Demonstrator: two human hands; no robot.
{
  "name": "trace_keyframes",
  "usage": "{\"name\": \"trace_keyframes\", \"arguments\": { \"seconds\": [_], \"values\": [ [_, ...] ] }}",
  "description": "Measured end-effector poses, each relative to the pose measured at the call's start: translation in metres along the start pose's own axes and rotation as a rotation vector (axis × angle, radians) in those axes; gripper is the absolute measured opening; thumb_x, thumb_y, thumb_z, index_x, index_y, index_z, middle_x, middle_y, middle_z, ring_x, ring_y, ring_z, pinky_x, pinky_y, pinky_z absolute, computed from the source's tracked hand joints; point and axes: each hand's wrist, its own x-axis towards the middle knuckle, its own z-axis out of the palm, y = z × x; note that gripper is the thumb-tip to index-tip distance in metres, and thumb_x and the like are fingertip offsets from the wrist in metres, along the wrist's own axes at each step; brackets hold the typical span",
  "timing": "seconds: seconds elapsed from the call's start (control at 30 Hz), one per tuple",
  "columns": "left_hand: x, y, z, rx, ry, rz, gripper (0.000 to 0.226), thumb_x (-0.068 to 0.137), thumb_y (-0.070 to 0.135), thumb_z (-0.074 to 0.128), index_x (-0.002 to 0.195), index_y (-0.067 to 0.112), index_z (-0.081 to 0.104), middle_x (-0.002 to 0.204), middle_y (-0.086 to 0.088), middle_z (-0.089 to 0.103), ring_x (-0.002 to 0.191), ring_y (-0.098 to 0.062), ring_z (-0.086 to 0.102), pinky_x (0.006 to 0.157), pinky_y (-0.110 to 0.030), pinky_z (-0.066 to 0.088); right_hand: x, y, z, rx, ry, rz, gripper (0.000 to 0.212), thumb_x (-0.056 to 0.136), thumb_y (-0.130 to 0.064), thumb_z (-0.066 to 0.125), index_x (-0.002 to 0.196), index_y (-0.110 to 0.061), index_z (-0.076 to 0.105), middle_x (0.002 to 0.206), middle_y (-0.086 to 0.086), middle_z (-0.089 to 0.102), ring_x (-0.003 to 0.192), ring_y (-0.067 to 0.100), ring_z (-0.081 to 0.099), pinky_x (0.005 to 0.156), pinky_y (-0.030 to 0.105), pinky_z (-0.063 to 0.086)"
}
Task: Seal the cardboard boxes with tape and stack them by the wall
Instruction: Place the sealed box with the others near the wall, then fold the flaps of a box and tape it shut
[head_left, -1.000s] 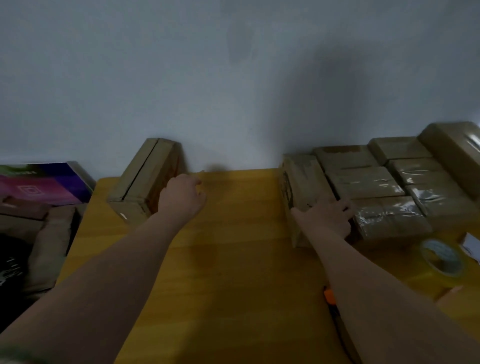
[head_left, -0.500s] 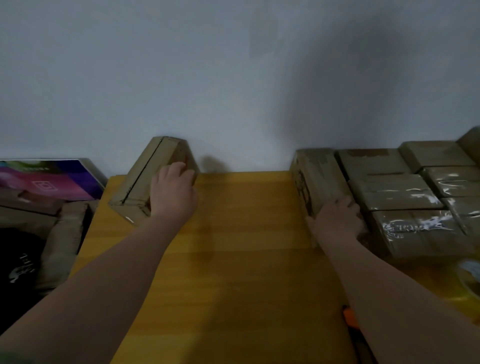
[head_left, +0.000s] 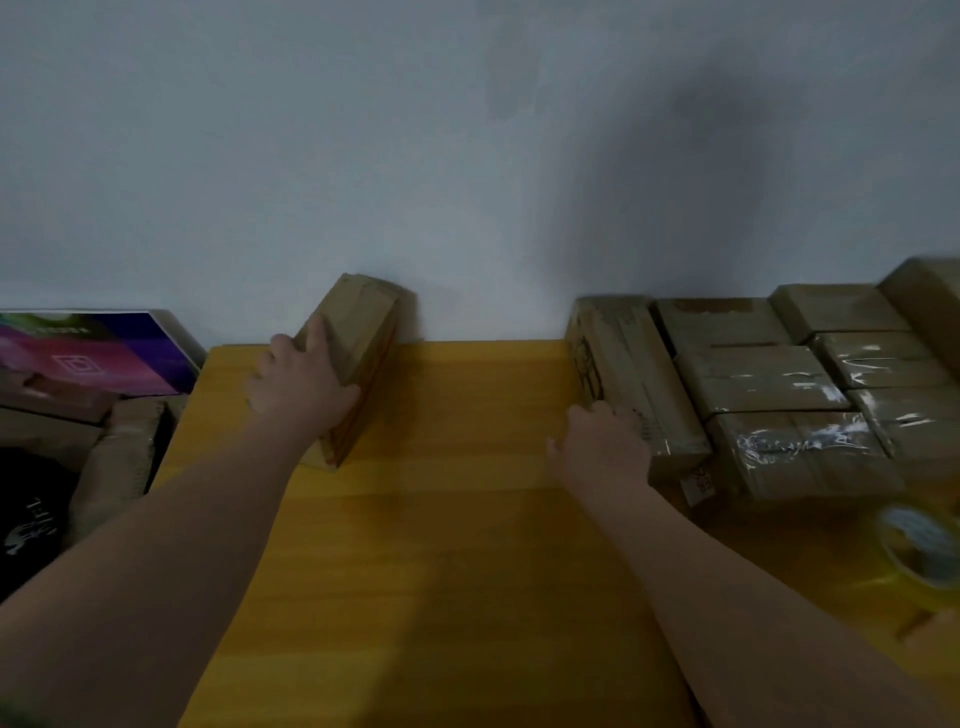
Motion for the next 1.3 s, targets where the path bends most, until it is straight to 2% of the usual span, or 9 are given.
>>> {"name": "trace_keyframes", "arguments": {
  "seconds": [0.2,0.5,0.6,0.83,0.97,1.07,1.13,1.2,1.3],
  "values": [
    [-0.06,0.028,0.003,-0.04,-0.084,0.242,0.09,0.086,0.058,0.054,0.152,0.031,-0.001,0.141,-0.017,0.028,0.127,-0.039,0.034,0.102,-0.048,0.034,-0.05,0.024,0.006,0.137,0.018,0.01,0.033,0.097,-0.042,0.049,0.12,-0.019,0.055,0.121,0.003,0.051,0.121,0.021,0.044,0.082,0.035,0.047],
    [-0.169,0.052,0.03,-0.022,-0.269,0.718,0.094,0.085,0.056,0.058,0.153,0.034,-0.003,0.146,-0.004,0.025,0.131,-0.026,0.031,0.109,-0.043,0.028,-0.173,0.117,0.049,0.107,-0.004,0.284,0.035,0.094,-0.045,0.053,0.121,-0.023,0.054,0.121,0.002,0.055,0.114,0.022,0.052,0.082,0.032,0.046],
    [-0.188,0.057,0.034,0.063,-0.215,0.81,0.097,0.086,0.054,0.058,0.153,0.03,-0.007,0.151,-0.001,0.02,0.136,-0.024,0.026,0.113,-0.043,0.021,-0.198,0.133,0.064,0.117,-0.05,0.336,0.038,0.09,-0.047,0.059,0.117,-0.021,0.048,0.117,0.001,0.053,0.11,0.022,0.054,0.078,0.031,0.046],
    [-0.208,0.064,0.026,0.188,-0.241,0.812,0.095,0.088,0.04,0.059,0.152,0.026,-0.01,0.157,0.003,0.006,0.145,-0.023,0.007,0.115,-0.059,0.006,-0.209,0.152,0.09,0.167,-0.047,0.36,0.043,0.093,-0.024,0.058,0.128,-0.021,0.033,0.103,0.0,0.061,0.089,0.022,0.059,0.066,0.032,0.046],
    [-0.214,0.07,0.035,0.205,-0.231,0.732,0.098,0.087,0.048,0.058,0.15,0.032,-0.015,0.156,0.0,0.001,0.146,-0.03,-0.003,0.11,-0.067,0.012,-0.205,0.166,0.097,0.215,0.0,0.251,0.052,0.093,-0.02,0.057,0.139,-0.023,0.032,0.114,0.004,0.062,0.102,0.026,0.059,0.081,0.038,0.05],
    [-0.215,0.07,0.04,0.193,-0.195,0.726,0.105,0.084,0.055,0.059,0.15,0.031,-0.019,0.156,0.0,0.0,0.146,-0.031,-0.004,0.11,-0.065,0.016,-0.196,0.171,0.079,0.479,0.163,0.208,0.049,0.094,-0.009,0.054,0.139,-0.021,0.04,0.122,0.003,0.055,0.109,0.027,0.055,0.088,0.042,0.049],
    [-0.215,0.069,0.042,0.202,-0.154,0.751,0.106,0.083,0.058,0.058,0.15,0.028,-0.018,0.156,0.0,0.003,0.146,-0.03,0.0,0.11,-0.062,0.021,-0.192,0.171,0.052,0.87,0.215,0.257,0.039,0.096,-0.003,0.049,0.129,-0.022,0.044,0.122,0.009,0.051,0.102,0.029,0.055,0.082,0.047,0.05],
    [-0.216,0.07,0.042,0.213,-0.124,0.788,0.105,0.084,0.059,0.057,0.151,0.026,-0.017,0.156,0.0,0.004,0.145,-0.027,0.003,0.11,-0.06,0.023,-0.196,0.17,0.024,1.188,0.246,0.326,0.033,0.095,-0.008,0.055,0.122,-0.024,0.044,0.12,0.01,0.05,0.092,0.022,0.056,0.071,0.041,0.051],
    [-0.222,0.072,0.044,0.216,-0.118,0.867,0.107,0.084,0.062,0.056,0.151,0.02,-0.015,0.157,0.0,0.006,0.145,-0.025,0.006,0.109,-0.059,0.023,-0.208,0.166,-0.016,1.171,0.323,0.251,0.067,0.069,-0.035,0.081,0.125,-0.029,0.044,0.114,-0.007,0.051,0.096,0.011,0.055,0.072,0.032,0.051]
  ]
}}
